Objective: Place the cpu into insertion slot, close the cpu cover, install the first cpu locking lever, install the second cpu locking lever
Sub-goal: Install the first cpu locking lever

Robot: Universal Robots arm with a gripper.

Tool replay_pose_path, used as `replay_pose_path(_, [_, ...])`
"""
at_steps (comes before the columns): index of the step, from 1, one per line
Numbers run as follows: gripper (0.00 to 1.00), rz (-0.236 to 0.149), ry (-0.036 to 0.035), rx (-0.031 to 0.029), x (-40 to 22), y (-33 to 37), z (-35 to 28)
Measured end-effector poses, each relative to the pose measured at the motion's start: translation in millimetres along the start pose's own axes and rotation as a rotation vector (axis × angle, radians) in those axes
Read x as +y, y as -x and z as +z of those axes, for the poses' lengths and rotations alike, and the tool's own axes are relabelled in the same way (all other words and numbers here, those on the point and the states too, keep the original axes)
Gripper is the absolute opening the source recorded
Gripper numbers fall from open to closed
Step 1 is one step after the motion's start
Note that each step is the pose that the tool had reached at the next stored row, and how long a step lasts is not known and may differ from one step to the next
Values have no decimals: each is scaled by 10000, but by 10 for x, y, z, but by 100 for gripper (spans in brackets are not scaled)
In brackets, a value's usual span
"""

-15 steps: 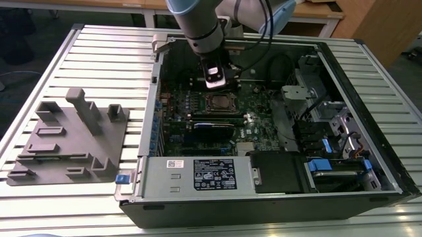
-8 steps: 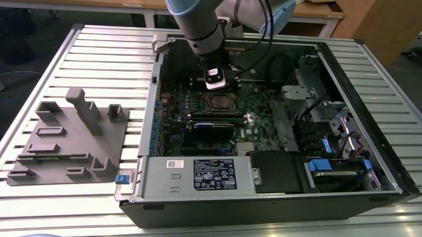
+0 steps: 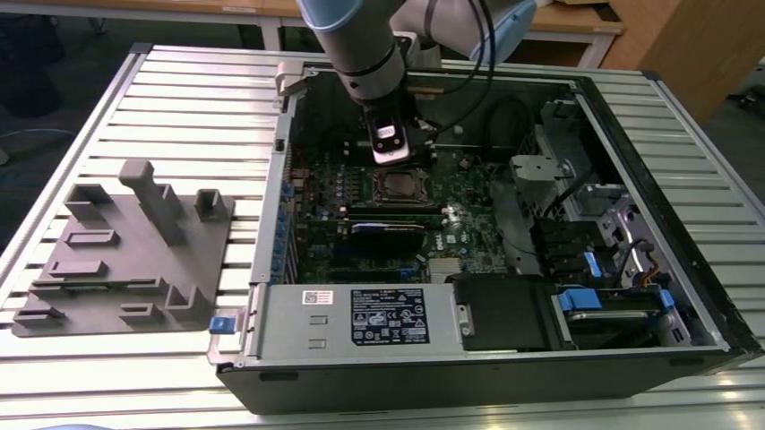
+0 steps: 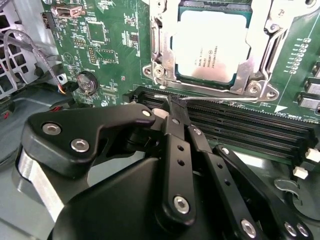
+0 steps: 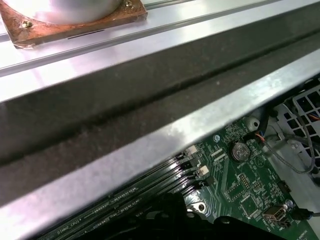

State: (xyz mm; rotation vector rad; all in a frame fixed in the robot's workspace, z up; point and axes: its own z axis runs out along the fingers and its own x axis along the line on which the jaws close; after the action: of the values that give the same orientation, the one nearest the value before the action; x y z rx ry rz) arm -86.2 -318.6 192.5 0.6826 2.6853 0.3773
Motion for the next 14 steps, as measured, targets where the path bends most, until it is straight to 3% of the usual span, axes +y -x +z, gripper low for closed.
replay_pose_path(6, [11, -11, 33, -58, -11, -9, 29])
replay_pose_path(14, [11, -26, 9, -81, -50, 9, 33])
